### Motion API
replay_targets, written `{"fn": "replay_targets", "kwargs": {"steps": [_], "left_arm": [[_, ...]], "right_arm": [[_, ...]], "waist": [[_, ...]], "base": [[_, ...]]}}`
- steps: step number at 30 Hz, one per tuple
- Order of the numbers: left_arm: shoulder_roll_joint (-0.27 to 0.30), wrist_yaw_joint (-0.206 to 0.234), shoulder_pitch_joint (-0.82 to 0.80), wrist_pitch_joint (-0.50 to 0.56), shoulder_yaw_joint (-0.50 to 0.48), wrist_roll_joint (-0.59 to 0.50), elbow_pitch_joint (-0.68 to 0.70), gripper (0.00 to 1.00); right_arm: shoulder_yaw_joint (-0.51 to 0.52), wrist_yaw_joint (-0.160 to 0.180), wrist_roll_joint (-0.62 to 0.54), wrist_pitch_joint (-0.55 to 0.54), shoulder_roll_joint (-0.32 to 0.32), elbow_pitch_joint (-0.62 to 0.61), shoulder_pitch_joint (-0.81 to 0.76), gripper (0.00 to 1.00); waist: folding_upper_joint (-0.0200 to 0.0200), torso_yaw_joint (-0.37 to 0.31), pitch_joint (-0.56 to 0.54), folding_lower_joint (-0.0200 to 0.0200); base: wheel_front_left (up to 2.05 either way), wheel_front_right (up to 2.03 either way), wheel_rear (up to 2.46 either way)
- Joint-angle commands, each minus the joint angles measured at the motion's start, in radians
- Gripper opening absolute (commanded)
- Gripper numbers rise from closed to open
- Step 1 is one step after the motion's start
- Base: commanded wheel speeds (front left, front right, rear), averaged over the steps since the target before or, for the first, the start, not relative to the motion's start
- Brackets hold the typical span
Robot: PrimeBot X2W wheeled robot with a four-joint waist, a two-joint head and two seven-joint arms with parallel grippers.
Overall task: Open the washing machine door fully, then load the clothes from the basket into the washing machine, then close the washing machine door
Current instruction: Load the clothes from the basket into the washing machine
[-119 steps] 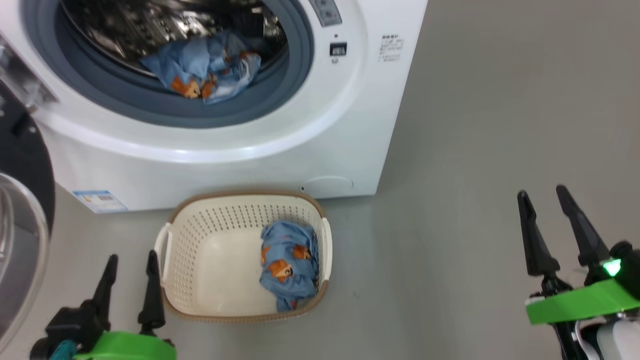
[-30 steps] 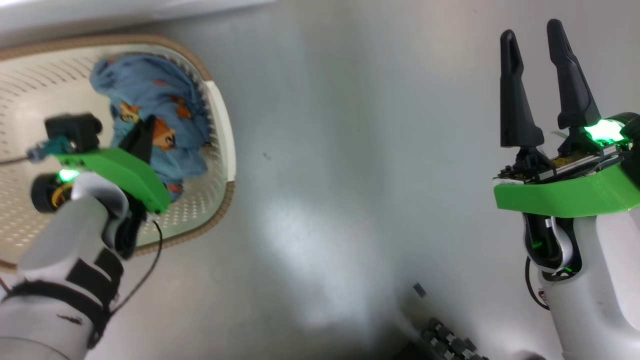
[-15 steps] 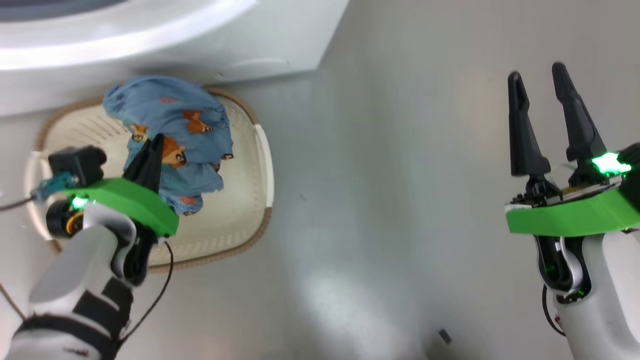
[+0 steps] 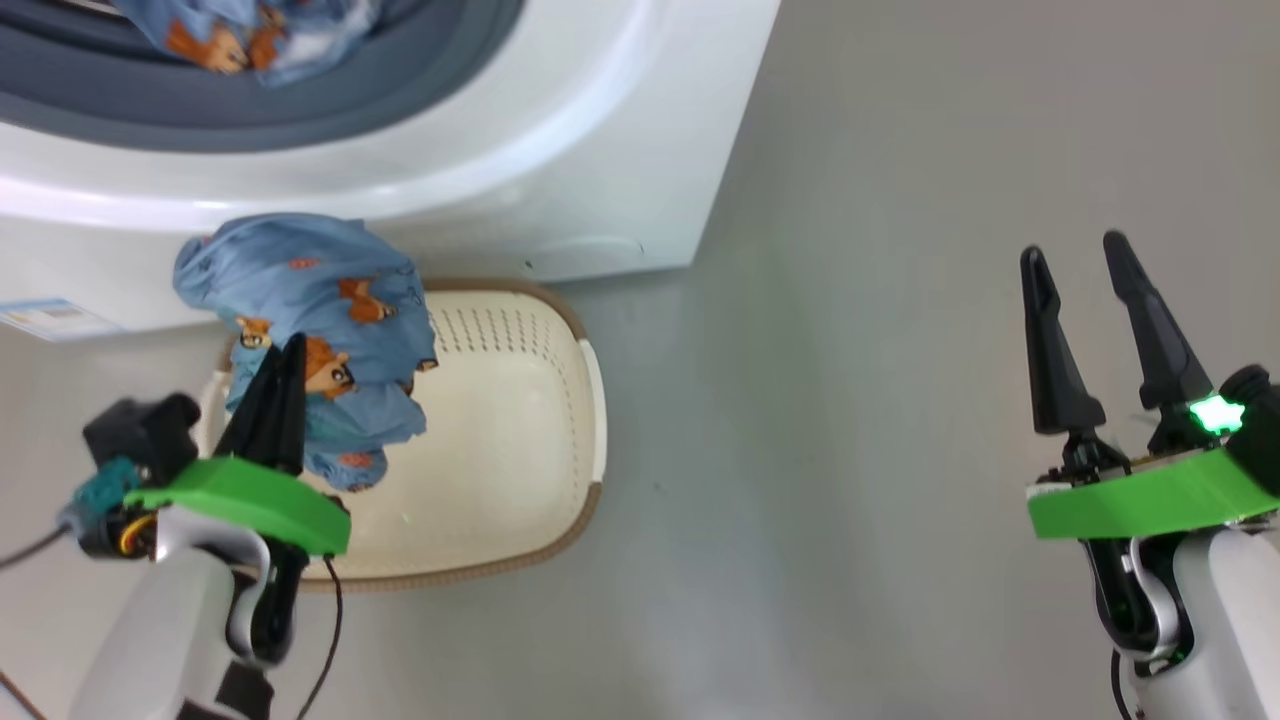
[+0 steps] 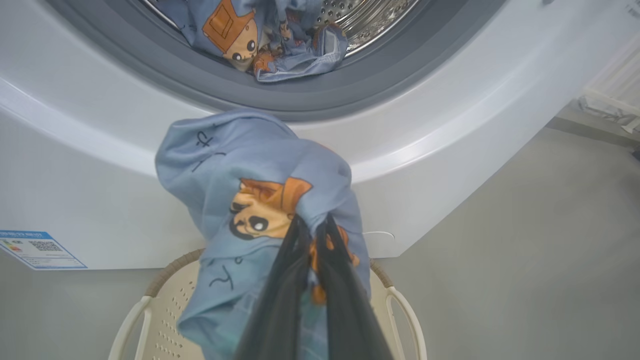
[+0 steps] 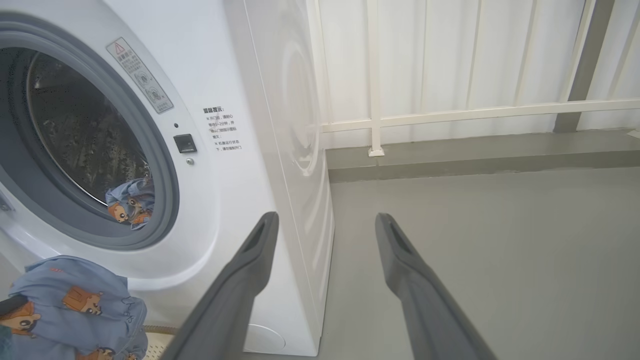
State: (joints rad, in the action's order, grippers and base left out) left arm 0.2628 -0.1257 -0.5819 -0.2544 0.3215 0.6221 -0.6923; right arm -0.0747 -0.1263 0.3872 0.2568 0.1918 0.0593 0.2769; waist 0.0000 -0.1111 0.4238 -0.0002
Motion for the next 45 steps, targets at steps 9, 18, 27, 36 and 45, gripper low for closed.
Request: {"fn": "replay_targets", "kwargs": {"steps": [9,18,27,36,45], "left_arm": [[-0.022,-0.005,0.191,-0.007,-0.209,-0.186,0.219,0.0],[-0.065,-0.005,0.368,-0.007,-0.297,-0.277,0.387,0.0],[-0.116,-0.005,0.475,-0.007,-0.35,-0.319,0.508,0.0],[-0.13,-0.005,0.507,-0.007,-0.37,-0.324,0.544,0.0],[-0.139,-0.005,0.426,-0.007,-0.371,-0.321,0.558,0.0]], "right_arm": [[-0.001,-0.004,0.004,0.005,0.024,-0.011,-0.104,1.0],[0.017,-0.004,0.003,0.005,0.027,-0.009,-0.176,1.0],[0.031,-0.004,0.0,0.005,0.027,-0.011,-0.211,1.0],[0.033,-0.004,0.0,0.005,0.027,-0.016,-0.217,1.0],[0.041,-0.004,0.002,0.005,0.015,-0.03,-0.192,1.0]], "waist": [[0.0,0.049,-0.163,0.0002],[0.0,0.063,-0.234,0.0002],[0.0,0.073,-0.265,0.0002],[0.0,0.068,-0.26,0.0002],[0.0,0.057,-0.18,0.0002]], "base": [[0.0,0.0,0.0],[0.0,0.0,0.0],[0.0,0.0,0.0],[0.0,0.0,0.0],[0.0,0.0,0.0]]}}
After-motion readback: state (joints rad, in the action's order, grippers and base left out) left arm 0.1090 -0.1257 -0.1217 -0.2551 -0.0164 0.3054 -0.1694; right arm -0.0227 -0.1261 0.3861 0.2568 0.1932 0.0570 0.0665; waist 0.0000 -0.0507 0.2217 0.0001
